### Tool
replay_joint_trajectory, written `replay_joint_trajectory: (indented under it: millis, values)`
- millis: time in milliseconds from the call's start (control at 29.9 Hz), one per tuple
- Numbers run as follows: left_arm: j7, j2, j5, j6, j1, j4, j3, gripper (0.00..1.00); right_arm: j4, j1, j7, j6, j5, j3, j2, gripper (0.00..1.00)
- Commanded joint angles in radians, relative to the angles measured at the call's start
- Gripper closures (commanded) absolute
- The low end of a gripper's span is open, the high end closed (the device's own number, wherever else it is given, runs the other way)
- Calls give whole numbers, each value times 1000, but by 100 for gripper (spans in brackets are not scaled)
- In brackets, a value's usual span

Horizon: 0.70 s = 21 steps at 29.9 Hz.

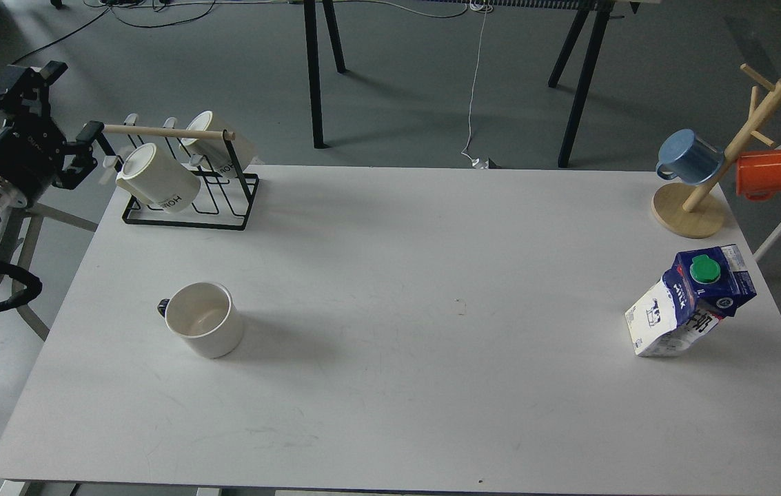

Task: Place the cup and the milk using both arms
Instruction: 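Move the left gripper from the mug rack toward the white mug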

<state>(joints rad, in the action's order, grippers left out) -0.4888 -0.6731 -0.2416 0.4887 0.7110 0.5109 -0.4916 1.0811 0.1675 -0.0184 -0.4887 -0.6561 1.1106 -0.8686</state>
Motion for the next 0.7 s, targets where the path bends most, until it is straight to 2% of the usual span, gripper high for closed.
replay_joint_trajectory:
  millis: [0, 167, 301, 401, 568, 669]
  values:
    - [0, 1, 10, 0, -33, 0, -1, 0, 0, 26, 0, 0, 1, -9, -23, 6]
    - [0, -8, 21, 0, -59, -11, -1, 0, -1, 41, 0, 0, 1, -23, -23, 6]
    - [0, 6, 64, 0, -47, -101, -12, 0, 2, 35, 0, 0, 3, -31, -21, 5]
    - [0, 12, 29, 0, -35, -109, 4, 0, 2, 33, 1, 0, 3, -31, -20, 5]
    - [0, -12, -330, 0, 73, -92, 7, 0, 0, 27, 1, 0, 3, -28, -21, 5]
    - [0, -54, -620, 0, 110, 3, 5, 0, -1, 26, 1, 0, 3, -29, -21, 5]
